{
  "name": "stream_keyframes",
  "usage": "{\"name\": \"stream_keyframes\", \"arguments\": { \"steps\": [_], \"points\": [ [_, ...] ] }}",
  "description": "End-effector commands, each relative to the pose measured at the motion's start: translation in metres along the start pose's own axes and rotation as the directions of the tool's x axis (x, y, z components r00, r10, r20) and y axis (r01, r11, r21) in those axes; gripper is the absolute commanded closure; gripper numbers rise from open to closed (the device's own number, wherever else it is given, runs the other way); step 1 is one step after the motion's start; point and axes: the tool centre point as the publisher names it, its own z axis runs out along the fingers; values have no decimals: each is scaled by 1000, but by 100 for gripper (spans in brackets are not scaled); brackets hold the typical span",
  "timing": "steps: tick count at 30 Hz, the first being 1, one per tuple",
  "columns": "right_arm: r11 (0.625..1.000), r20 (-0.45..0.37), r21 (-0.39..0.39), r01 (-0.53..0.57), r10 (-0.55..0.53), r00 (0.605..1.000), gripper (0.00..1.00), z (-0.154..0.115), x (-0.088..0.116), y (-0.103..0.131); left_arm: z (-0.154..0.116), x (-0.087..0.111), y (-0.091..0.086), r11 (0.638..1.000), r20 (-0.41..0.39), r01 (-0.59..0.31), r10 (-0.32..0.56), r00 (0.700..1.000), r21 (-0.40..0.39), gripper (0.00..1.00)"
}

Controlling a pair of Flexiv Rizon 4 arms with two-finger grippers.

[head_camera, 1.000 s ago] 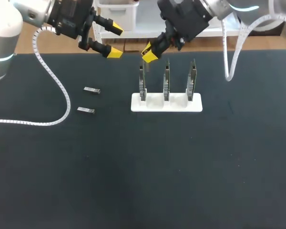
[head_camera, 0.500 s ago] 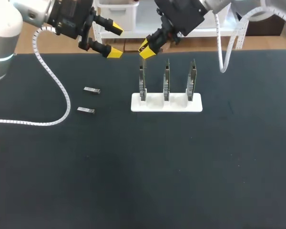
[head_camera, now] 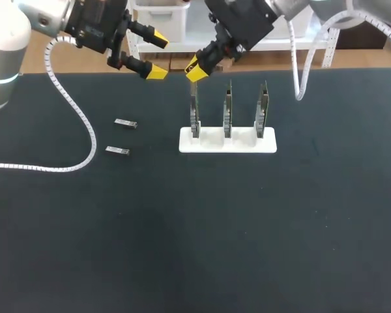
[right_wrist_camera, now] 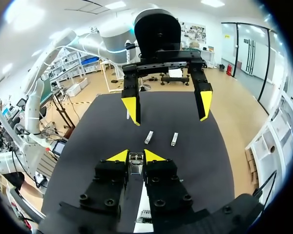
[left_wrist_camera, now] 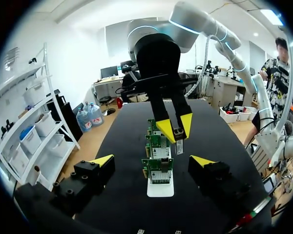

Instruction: Pick up the optical module with the left hand, and insert it into the network port with the right hand.

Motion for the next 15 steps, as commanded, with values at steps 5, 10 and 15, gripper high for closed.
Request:
{"name": "stream_keyframes", "arguments": {
  "steps": [5, 10, 15],
  "points": [
    [1000, -5, 21, -10, 10, 1000, 100, -3, 1, 9, 0, -1, 0, 1000, -5, 2, -2, 1000, 0, 0],
    [999, 3, 23, -25, 25, 1000, 100, -1, 6, 12, 0, -1, 0, 1000, -5, 2, -2, 1000, 0, 0],
    [999, 5, 26, -32, 32, 999, 100, -1, 8, 12, 0, -1, 0, 1000, -5, 2, -2, 1000, 0, 0]
  ]
}}
